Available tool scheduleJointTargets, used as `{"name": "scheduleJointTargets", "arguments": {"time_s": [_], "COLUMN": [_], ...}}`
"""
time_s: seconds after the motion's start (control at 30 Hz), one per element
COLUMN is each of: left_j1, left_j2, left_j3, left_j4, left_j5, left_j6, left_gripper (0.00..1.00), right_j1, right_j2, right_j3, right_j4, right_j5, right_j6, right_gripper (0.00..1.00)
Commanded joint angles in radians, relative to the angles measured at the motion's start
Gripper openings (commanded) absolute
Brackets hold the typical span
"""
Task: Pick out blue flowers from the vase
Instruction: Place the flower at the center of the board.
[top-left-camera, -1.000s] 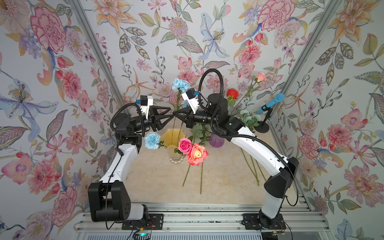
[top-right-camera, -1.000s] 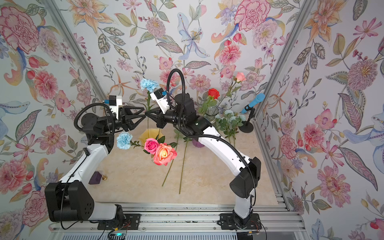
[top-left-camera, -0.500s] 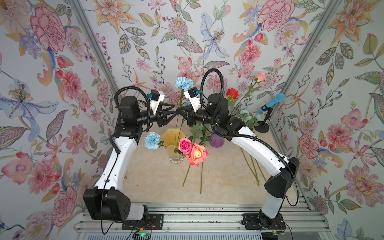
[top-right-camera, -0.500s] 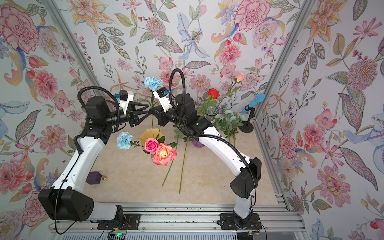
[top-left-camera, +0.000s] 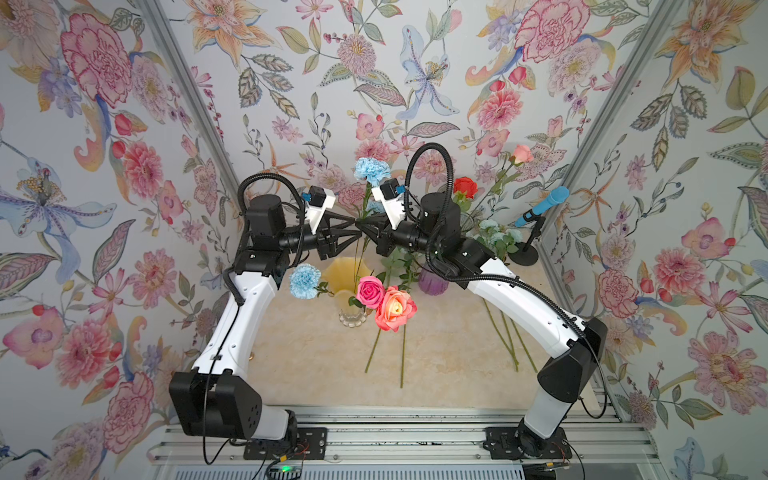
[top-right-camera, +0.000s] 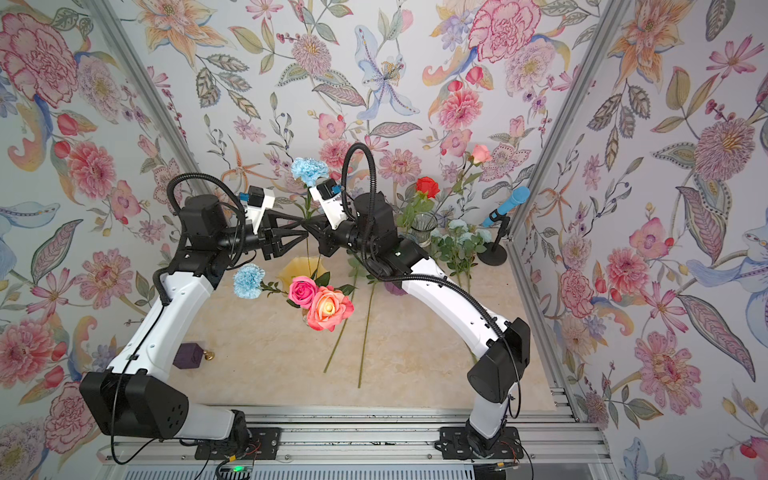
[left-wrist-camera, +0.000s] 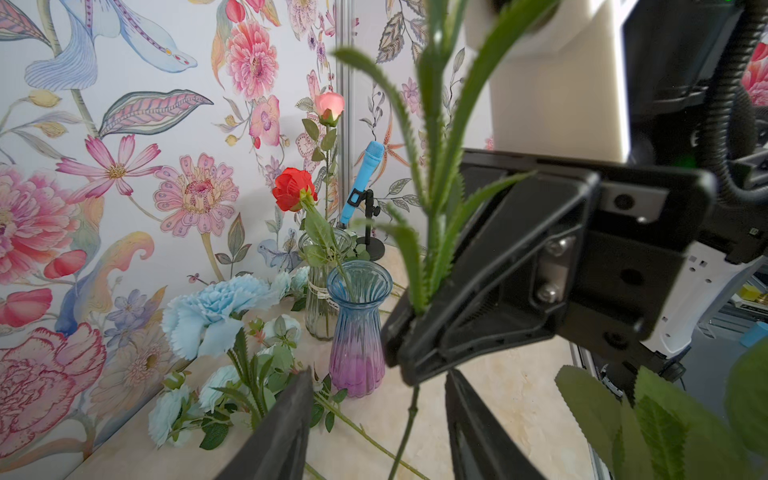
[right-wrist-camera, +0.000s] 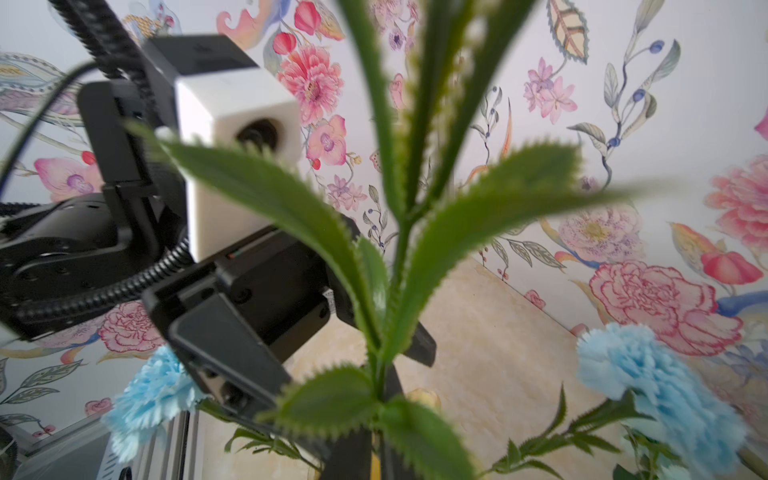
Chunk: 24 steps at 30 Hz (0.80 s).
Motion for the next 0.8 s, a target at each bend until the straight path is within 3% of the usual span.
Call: {"name": "scheduleJointTargets", "arguments": {"time_s": [0.0,0.1,0.3,0.43,0.6,0.77], "left_j1": [-0.019,-0.024,-0.028,-0.028,-0.028,-0.028], "left_j2": [0.027,0.024,0.016,-0.001,-0.022,-0.036], "left_j3": [-0.004,-0.002,-0.004,-0.012,-0.026,-0.040], "left_j4": [-0.012,-0.011,-0.008,0.001,0.032,0.064], "left_j5": [-0.009,-0.006,-0.019,-0.034,-0.040,-0.028], "left_j6": [0.015,0.017,0.017,0.016,-0.005,-0.026], "left_gripper": [0.51,0.46,0.26,0.27,0.45,0.44], "right_j1": [0.024,0.024,0.025,0.025,0.024,0.022], "right_j2": [-0.060,-0.055,-0.032,-0.019,-0.008,0.001], "right_j3": [-0.020,-0.017,0.003,0.014,0.021,0.029], "right_j4": [0.087,0.091,0.074,0.054,0.041,0.034], "right_j5": [-0.057,-0.064,-0.067,-0.051,-0.040,-0.038], "right_j6": [0.013,0.020,0.019,0.009,0.005,0.004], "right_gripper": [0.05,0.05,0.06,0.06,0.06,0.07]}}
